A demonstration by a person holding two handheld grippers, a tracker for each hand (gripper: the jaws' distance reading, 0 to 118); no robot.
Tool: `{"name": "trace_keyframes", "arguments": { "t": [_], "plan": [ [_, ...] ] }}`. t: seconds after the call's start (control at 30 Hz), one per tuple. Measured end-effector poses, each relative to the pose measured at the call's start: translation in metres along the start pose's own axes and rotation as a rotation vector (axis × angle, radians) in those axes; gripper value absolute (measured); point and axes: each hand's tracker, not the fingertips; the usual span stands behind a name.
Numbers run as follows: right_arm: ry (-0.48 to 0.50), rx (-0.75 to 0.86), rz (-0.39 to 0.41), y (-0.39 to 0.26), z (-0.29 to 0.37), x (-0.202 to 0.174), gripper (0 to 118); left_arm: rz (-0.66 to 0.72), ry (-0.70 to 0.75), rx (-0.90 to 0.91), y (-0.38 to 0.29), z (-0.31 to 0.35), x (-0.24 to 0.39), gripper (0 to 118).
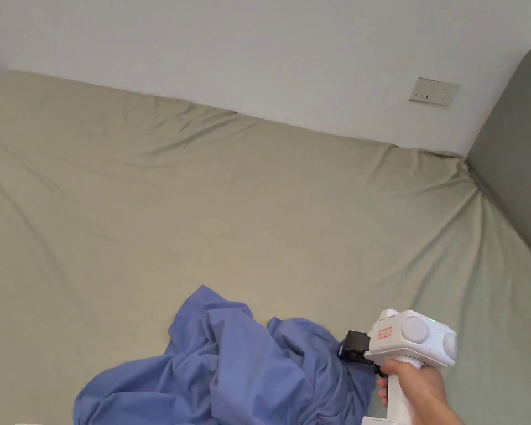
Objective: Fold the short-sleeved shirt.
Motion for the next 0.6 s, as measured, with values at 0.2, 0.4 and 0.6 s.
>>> {"name": "trace_keyframes", "arguments": {
  "t": [0.2, 0.4, 0.6],
  "plan": [
    [0.04, 0.065, 0.036, -0.008, 0.027, -0.006, 9, 0.029, -0.006, -0.009, 0.004, -0.006, -0.009, 3],
    [0.075, 0.22, 0.098, -0.014, 0.097, -0.011, 6, 0.098, -0.016, 0.055, 0.024, 0.01, -0.032, 3],
    [0.148, 0.439, 0.106, -0.02, 0.211, -0.006, 6, 0.179, -0.029, 0.194, 0.07, 0.047, -0.071, 3]
  ]
}}
